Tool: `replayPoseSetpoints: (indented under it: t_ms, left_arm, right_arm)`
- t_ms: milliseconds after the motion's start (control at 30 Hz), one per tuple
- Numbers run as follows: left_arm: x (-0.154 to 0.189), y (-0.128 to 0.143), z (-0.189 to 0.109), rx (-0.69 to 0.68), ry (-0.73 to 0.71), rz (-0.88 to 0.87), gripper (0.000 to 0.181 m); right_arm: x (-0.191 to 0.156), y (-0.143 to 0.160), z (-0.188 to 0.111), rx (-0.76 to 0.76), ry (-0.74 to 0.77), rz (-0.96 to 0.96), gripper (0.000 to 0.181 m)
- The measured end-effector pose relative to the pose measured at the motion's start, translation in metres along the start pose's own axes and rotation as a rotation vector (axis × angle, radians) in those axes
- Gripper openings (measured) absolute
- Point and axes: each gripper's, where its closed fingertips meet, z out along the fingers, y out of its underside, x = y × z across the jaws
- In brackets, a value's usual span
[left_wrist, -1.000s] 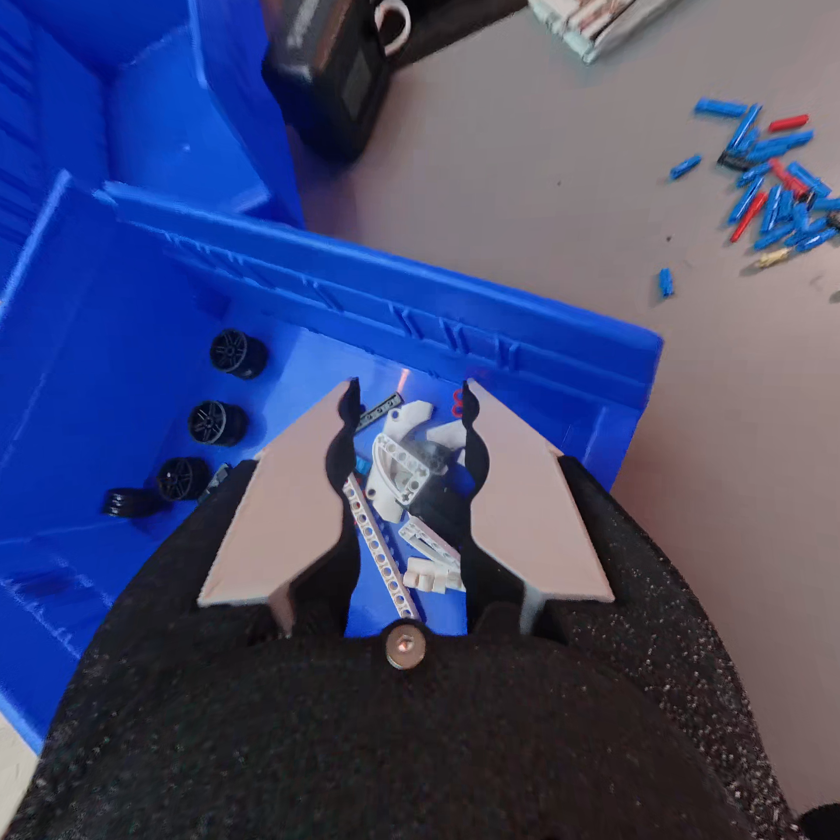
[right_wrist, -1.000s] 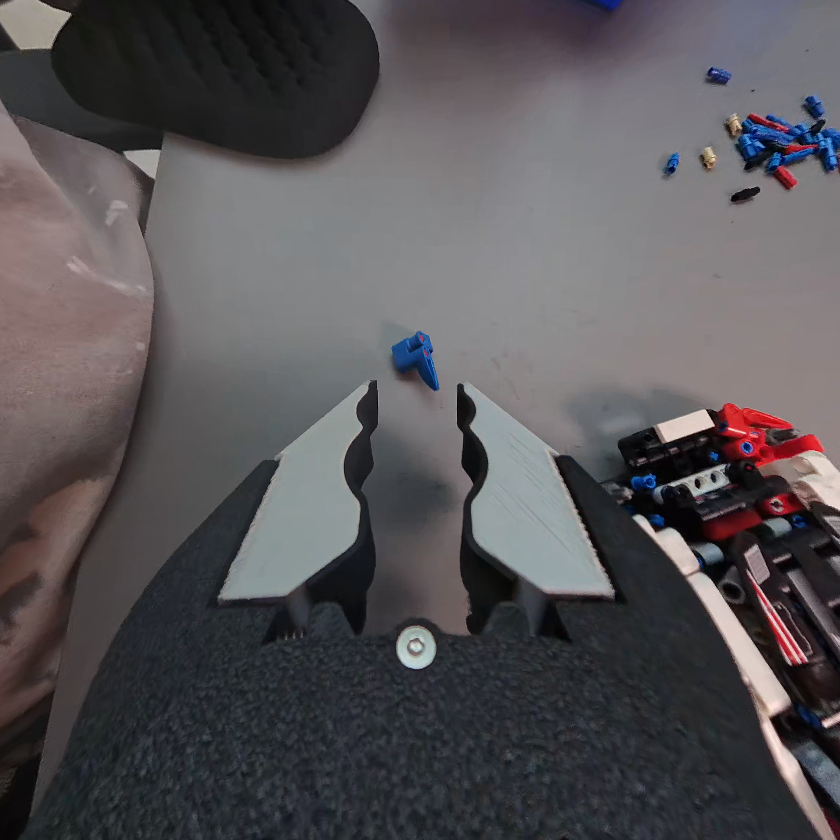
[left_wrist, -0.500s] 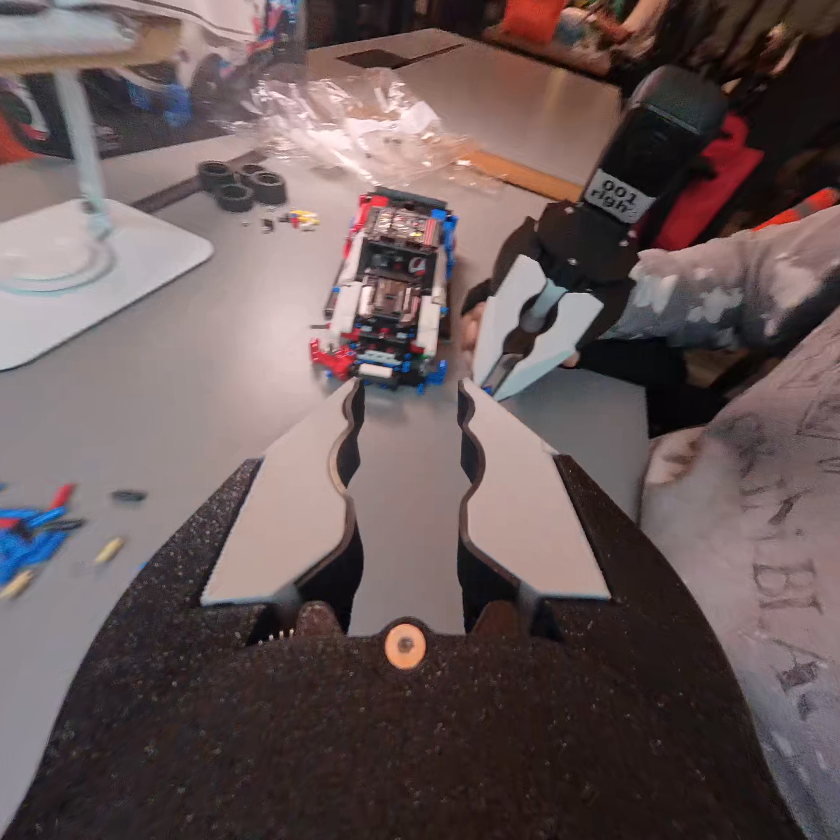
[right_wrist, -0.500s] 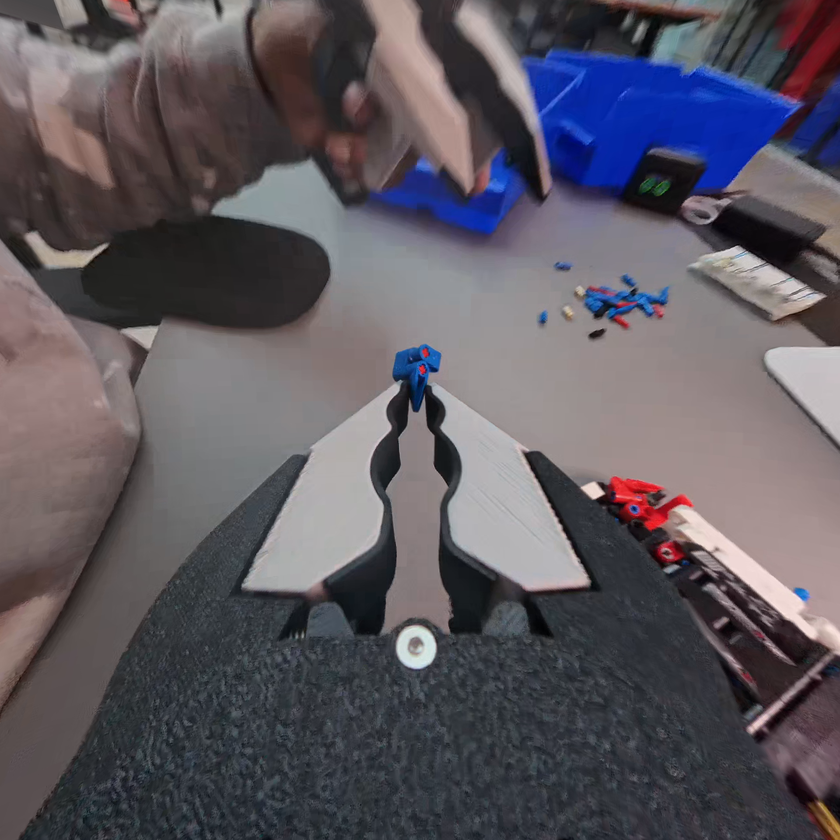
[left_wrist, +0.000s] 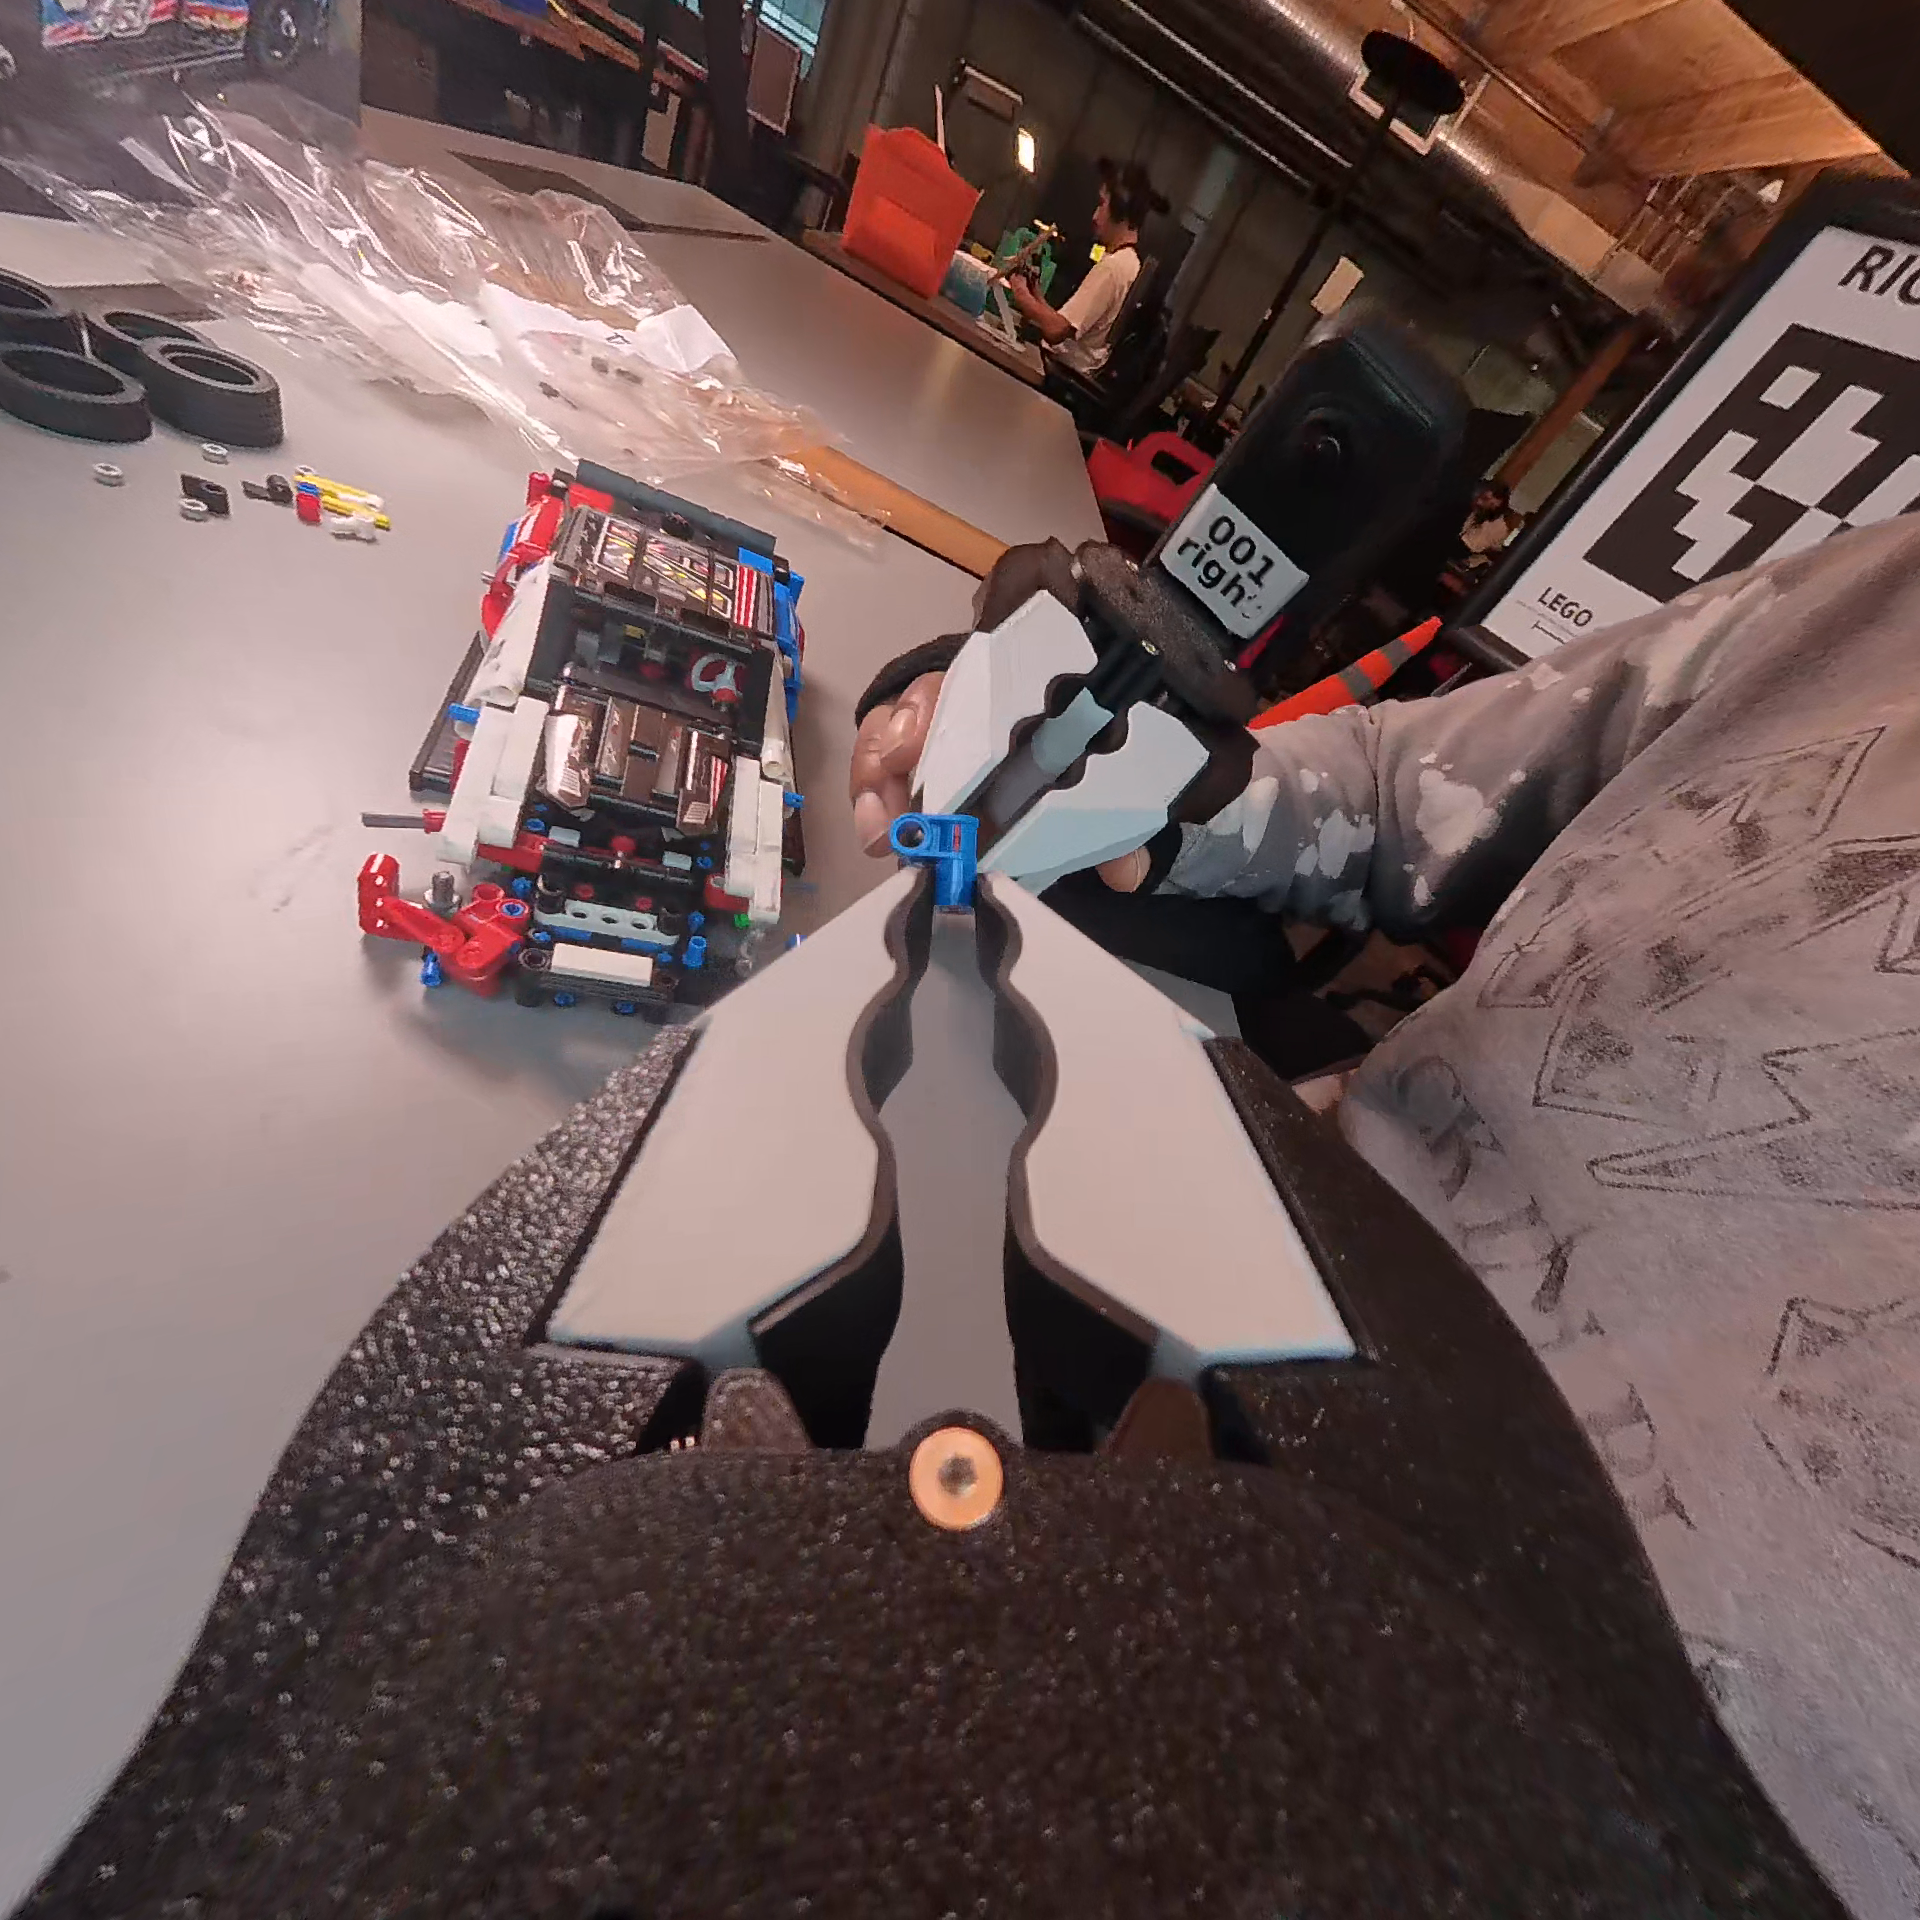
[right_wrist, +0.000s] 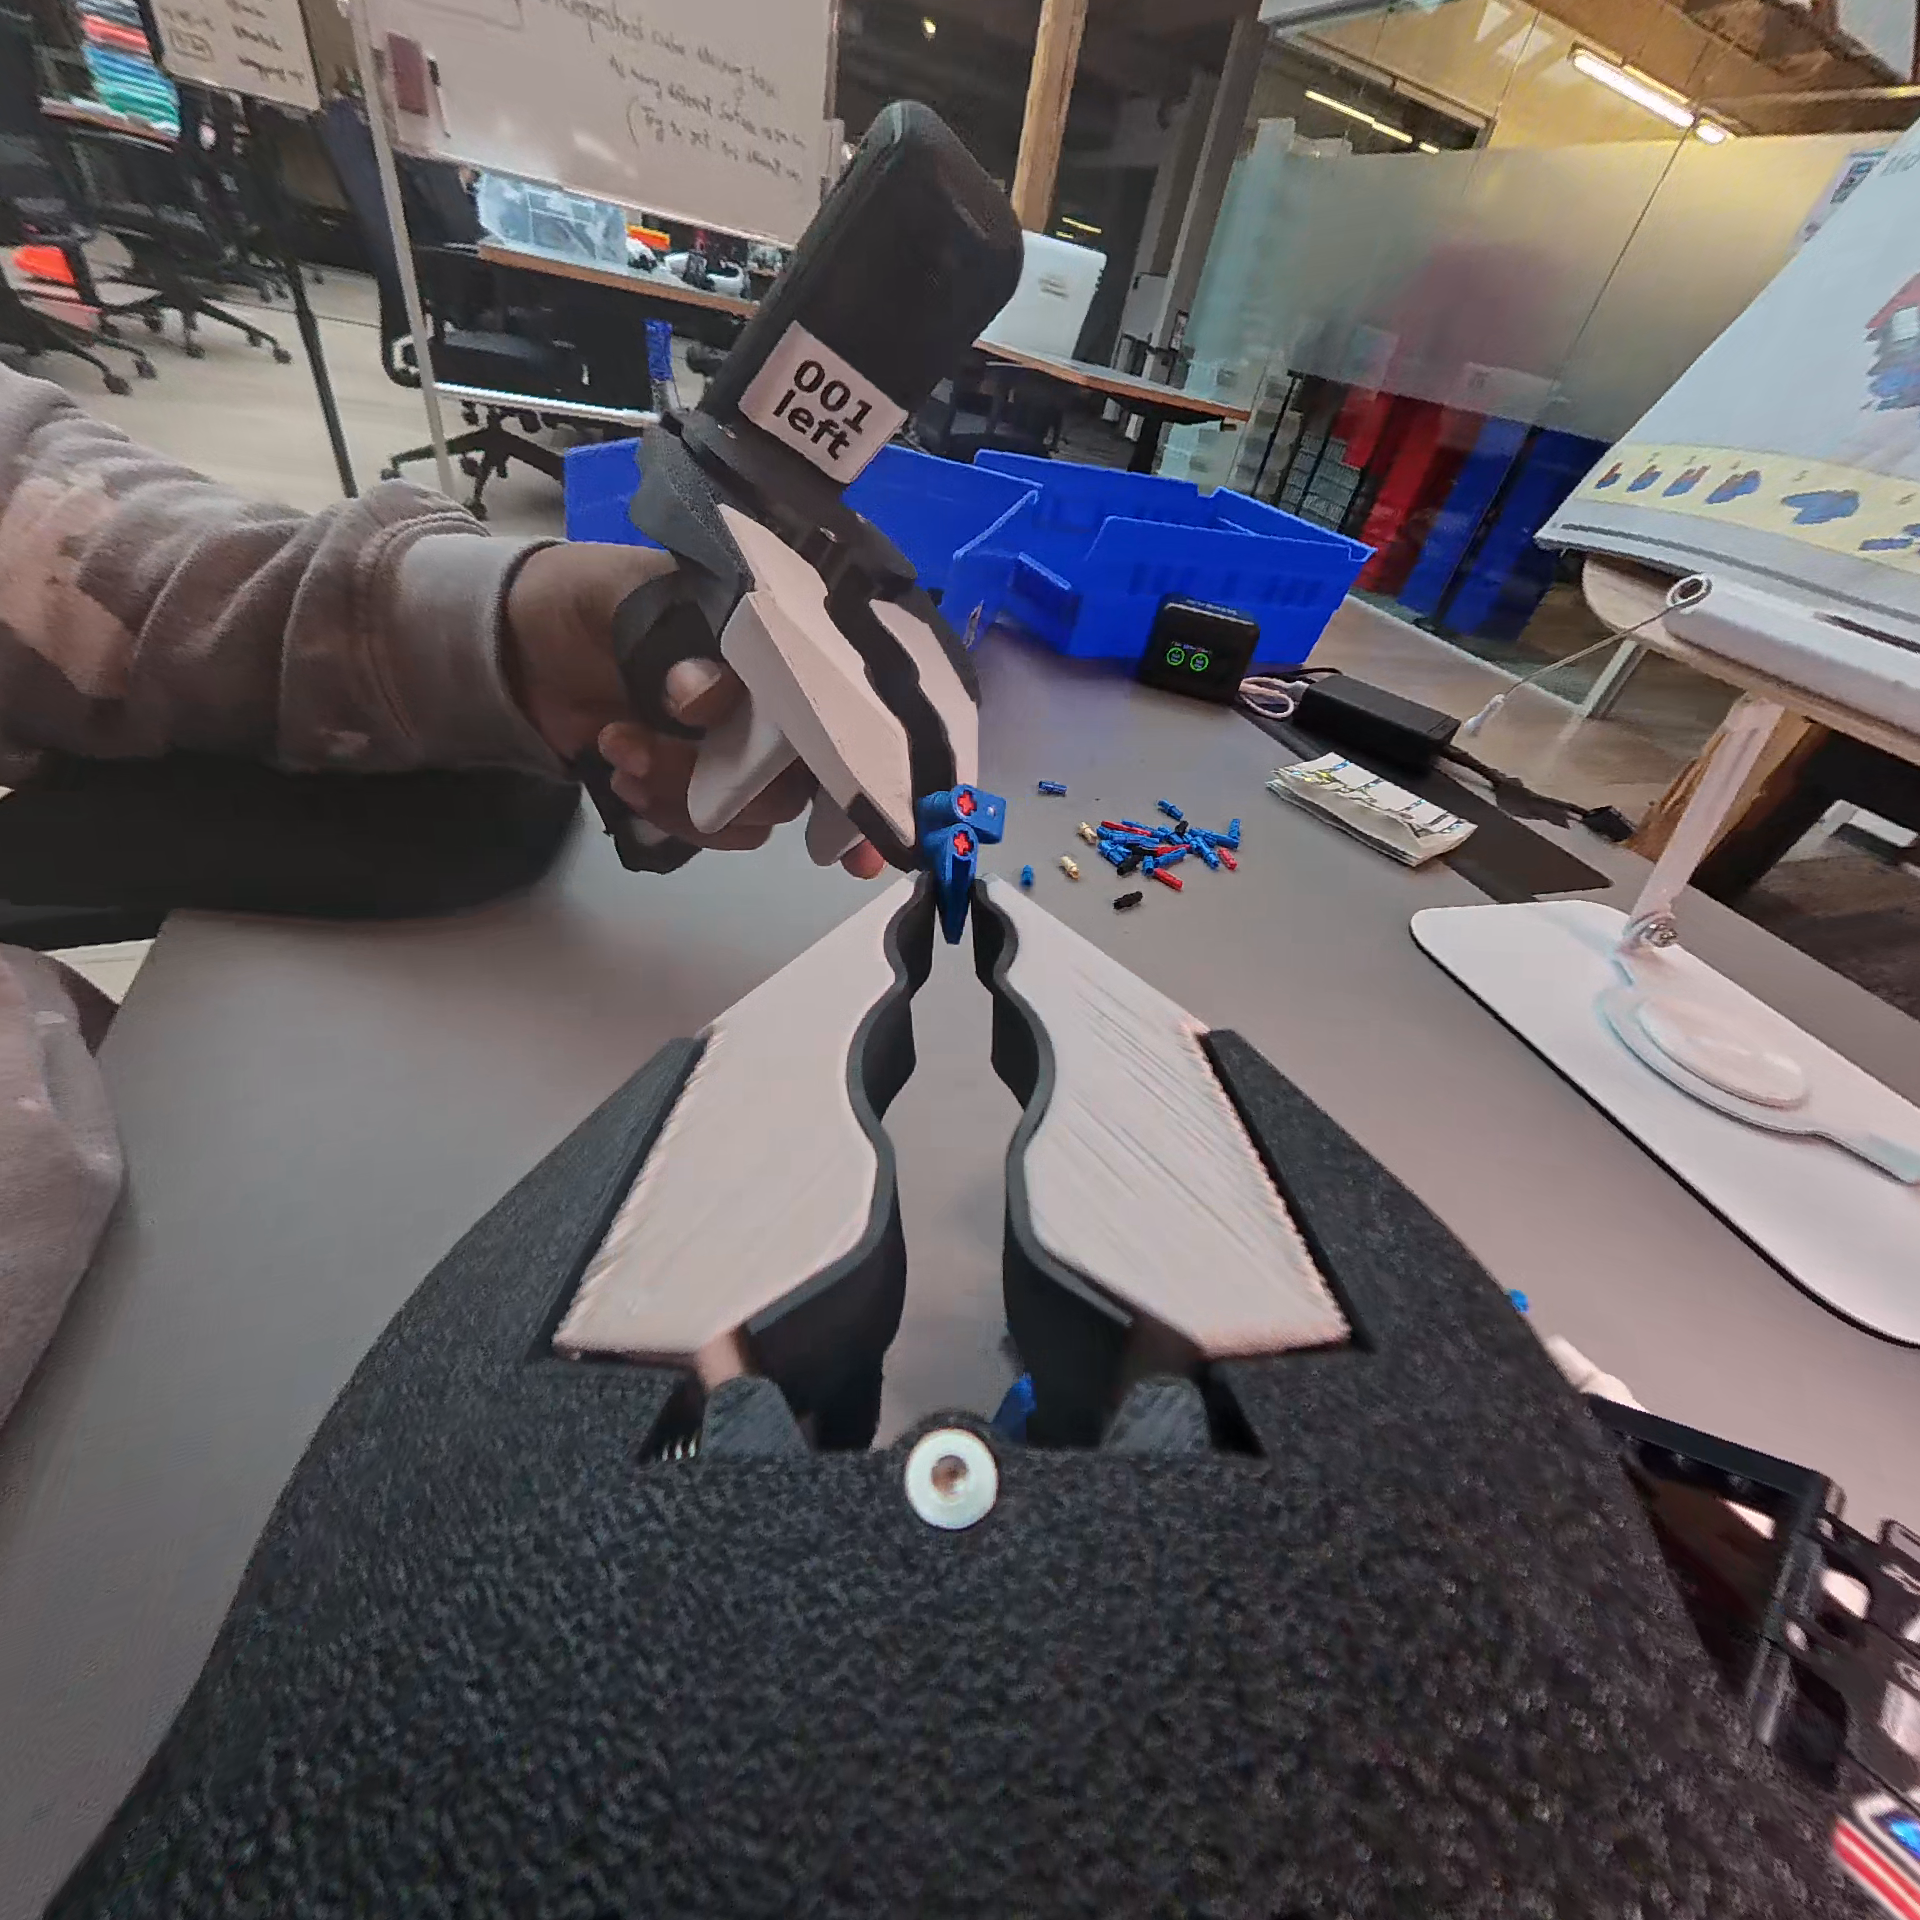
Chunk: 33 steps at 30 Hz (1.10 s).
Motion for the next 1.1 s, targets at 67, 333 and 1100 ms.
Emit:
replayPoseSetpoints:
  t_ms: [67,333,1100]
  left_arm:
    - [0.003,0.008,-0.002,-0.033,0.018,0.031,0.006]
    - [0.02,0.032,-0.004,-0.138,0.096,0.22,0.006]
    - [-0.003,0.01,-0.023,-0.044,-0.03,0.182,0.006]
  right_arm:
    - [-0.007,0.004,0.001,-0.004,-0.066,0.049,0.006]
    - [-0.038,0.009,-0.002,-0.038,-0.321,0.215,0.006]
    - [0.024,-0.073,-0.039,0.43,-0.307,0.581,0.002]
